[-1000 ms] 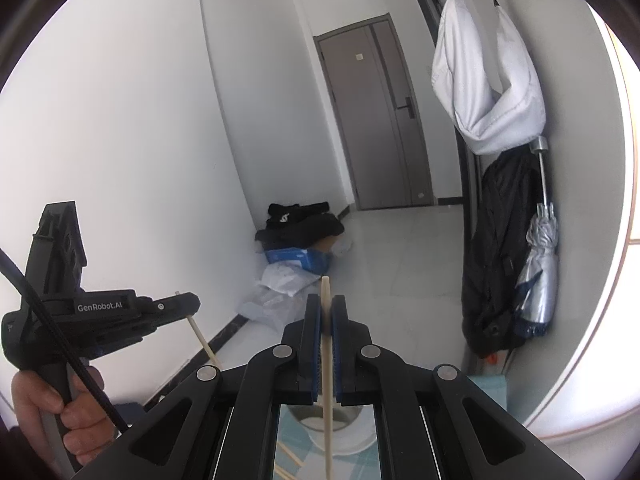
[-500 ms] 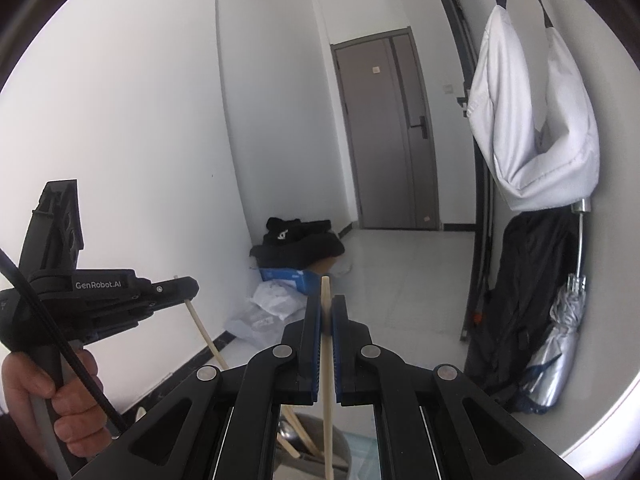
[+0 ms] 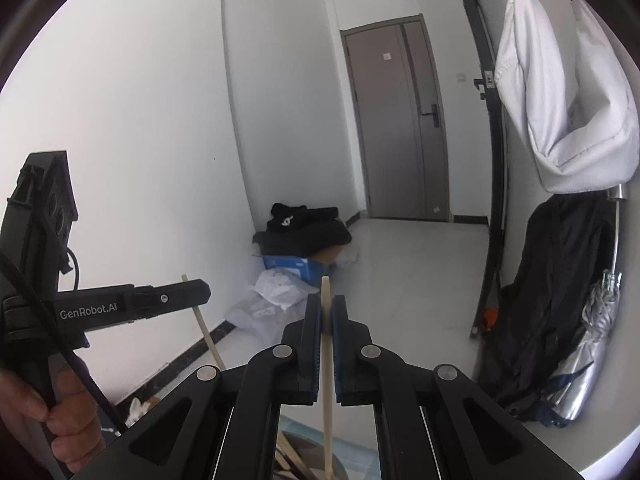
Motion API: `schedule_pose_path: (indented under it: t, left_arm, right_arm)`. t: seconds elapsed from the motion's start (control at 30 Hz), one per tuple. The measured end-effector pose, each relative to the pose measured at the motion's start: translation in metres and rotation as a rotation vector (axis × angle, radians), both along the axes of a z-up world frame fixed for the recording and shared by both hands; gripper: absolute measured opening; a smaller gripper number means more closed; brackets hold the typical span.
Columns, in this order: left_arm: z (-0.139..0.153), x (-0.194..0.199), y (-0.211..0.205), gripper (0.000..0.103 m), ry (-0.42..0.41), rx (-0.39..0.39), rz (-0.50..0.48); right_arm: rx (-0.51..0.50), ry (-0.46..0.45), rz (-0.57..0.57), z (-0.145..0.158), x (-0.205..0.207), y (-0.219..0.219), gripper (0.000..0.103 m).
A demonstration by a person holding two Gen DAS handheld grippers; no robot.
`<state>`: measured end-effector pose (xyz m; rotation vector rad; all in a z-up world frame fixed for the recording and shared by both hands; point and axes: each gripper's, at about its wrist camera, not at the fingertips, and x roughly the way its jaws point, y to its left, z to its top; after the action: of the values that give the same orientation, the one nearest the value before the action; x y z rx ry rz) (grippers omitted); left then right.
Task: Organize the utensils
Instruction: 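Raise both held chopsticks up over the white caddy, then open both grippers to drop the chopsticks into the caddy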
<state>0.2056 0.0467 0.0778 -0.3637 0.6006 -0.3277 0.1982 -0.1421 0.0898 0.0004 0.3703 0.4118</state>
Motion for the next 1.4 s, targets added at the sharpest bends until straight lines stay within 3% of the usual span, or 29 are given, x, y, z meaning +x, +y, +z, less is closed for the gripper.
schedule_pose_path:
  t: [0.2,0.53,0.73,0.9,1.0,1.07,1.17,1.23,1.4]
  left_arm:
    - [-0.010,-0.006,-0.003,0.002,0.012,-0.001,-0.019]
    - [-0.032,-0.010,-0.014,0.002,0.073,0.015,-0.056]
    - [-0.043,-0.008,-0.020,0.002,0.151,0.029,-0.108]
    - [-0.043,-0.010,-0.021,0.005,0.198,0.053,-0.139]
    - [-0.037,-0.016,-0.019,0.023,0.199,0.055,-0.117]
    - [-0.032,-0.024,-0.015,0.048,0.182,0.048,-0.094]
    - [-0.027,-0.034,-0.012,0.057,0.157,0.055,-0.059]
    - [-0.026,-0.039,-0.009,0.059,0.165,0.058,-0.030]
    - [-0.021,-0.058,-0.002,0.077,0.151,0.072,0.049]
  right_arm:
    - [-0.037,0.006,0.007,-0.014,-0.011,-0.003,0.004]
    - [-0.061,0.097,0.020,-0.038,-0.008,-0.001,0.004]
    - [-0.097,0.202,0.016,-0.055,0.002,0.001,0.004]
    - [-0.096,0.210,0.011,-0.055,-0.008,-0.001,0.007]
    - [-0.092,0.215,0.003,-0.053,-0.015,-0.006,0.007]
    - [-0.079,0.212,-0.007,-0.051,-0.022,-0.012,0.008]
    - [-0.053,0.205,-0.032,-0.046,-0.035,-0.022,0.016]
    - [-0.031,0.200,-0.049,-0.042,-0.045,-0.029,0.027]
    - [-0.025,0.206,-0.095,-0.036,-0.067,-0.042,0.036]
